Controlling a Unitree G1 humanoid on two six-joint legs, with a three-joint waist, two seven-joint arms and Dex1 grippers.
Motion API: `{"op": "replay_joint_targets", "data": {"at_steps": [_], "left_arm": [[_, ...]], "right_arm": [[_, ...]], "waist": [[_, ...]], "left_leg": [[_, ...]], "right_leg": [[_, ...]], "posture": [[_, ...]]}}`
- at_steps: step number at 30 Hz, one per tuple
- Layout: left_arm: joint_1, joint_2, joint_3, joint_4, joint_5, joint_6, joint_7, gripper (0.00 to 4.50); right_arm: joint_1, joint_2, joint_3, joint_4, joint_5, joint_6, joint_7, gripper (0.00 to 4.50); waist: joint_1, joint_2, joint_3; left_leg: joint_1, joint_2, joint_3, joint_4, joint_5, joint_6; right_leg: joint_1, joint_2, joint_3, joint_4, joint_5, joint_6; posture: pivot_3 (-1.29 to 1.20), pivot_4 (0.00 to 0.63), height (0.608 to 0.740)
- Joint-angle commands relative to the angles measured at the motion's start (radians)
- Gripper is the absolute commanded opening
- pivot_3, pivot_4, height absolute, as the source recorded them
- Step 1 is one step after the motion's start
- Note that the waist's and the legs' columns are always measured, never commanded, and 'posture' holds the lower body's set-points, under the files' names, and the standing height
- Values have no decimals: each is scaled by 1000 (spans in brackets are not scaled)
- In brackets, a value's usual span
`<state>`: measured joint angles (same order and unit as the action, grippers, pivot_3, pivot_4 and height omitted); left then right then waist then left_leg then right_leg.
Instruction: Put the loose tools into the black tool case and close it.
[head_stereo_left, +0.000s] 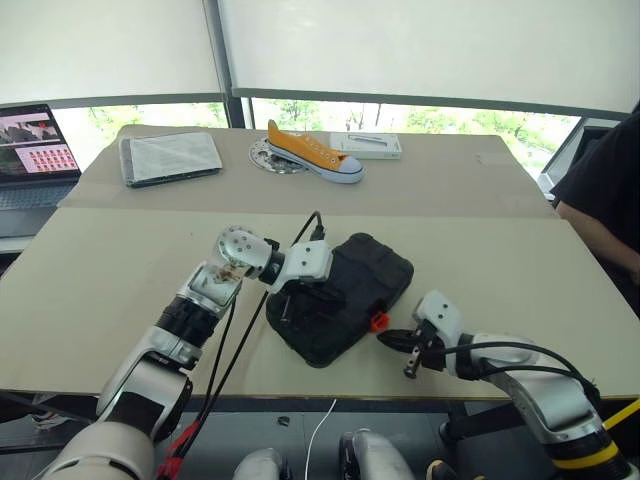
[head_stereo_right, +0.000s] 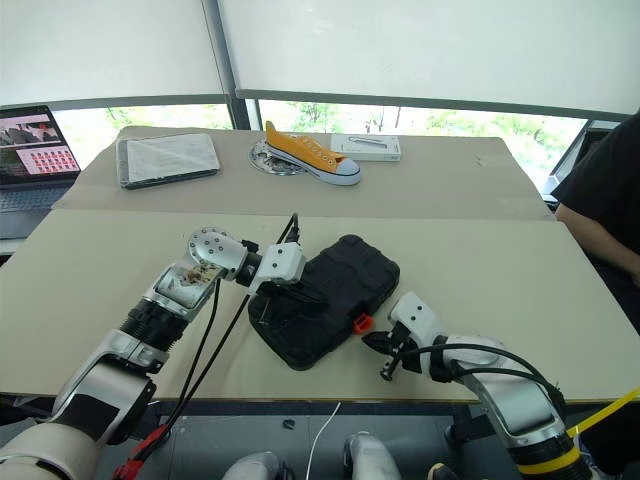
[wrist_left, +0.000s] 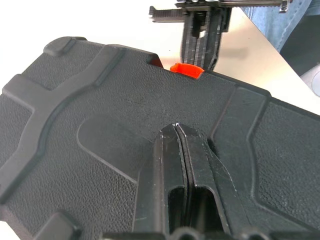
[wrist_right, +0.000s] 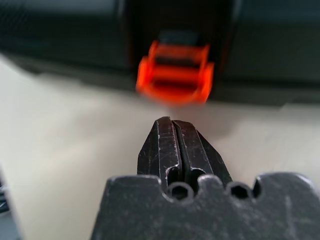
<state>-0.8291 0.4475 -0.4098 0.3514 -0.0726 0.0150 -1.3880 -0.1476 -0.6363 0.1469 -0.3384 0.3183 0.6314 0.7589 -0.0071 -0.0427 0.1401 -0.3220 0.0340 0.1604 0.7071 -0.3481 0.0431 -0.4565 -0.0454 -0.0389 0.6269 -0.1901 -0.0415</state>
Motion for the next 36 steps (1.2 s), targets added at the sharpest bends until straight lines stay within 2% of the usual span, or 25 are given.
{"op": "replay_joint_targets", "data": {"at_steps": [1,10,15,19,22,26,29,32,36], "left_arm": [[24,17,-55,31,79,-43,-7,51],[27,11,-70,94,138,-147,18,51],[32,1,-44,92,124,-122,22,51],[47,21,8,67,80,-51,29,51],[94,92,114,-24,-26,117,10,788],[197,240,224,-177,-120,256,-6,2337],[324,414,390,-302,-217,385,-20,3310],[449,544,550,-388,-311,500,-28,4374],[573,595,737,-469,-408,630,32,4418]], "right_arm": [[-62,6,-72,-82,51,4,-4,0],[-135,14,-148,-175,173,134,-18,0],[-113,0,-120,-141,123,97,-15,0],[-82,-52,-191,-159,169,101,35,0],[-13,-173,-303,-175,221,55,187,809],[45,-292,-418,-127,260,-22,346,2290],[70,-395,-512,-28,281,-57,495,3221],[66,-463,-553,79,278,-105,589,3295],[17,-484,-557,186,293,-133,646,3295]], "waist": [[-3,0,0],[-9,2,0],[8,2,-5],[6,3,-6],[2,3,-5],[-15,4,-5],[-17,5,-3],[-13,5,3],[5,6,4]], "left_leg": [[0,0,0,0,0,0],[-1,1,1,0,-3,5],[1,1,-2,-1,-2,3],[0,-1,1,-1,-1,2],[0,-1,1,0,-2,4],[1,1,1,-4,-2,4],[3,1,-1,-7,-1,1],[5,1,0,-10,1,-2],[3,1,0,-10,1,-3]], "right_leg": [[0,0,0,0,0,0],[0,0,2,2,0,0],[0,0,-2,1,0,-2],[0,-1,0,0,2,-3],[0,-1,0,-2,0,1],[-2,1,0,-1,-4,1],[-2,0,1,-1,-5,0],[-4,0,1,-1,-6,-1],[-5,-1,-1,-1,-7,-2]], "posture": [[0,150,733],[0,150,733],[0,150,733],[0,150,733],[0,150,733],[0,150,733],[0,150,733],[0,150,733],[0,150,733]]}}
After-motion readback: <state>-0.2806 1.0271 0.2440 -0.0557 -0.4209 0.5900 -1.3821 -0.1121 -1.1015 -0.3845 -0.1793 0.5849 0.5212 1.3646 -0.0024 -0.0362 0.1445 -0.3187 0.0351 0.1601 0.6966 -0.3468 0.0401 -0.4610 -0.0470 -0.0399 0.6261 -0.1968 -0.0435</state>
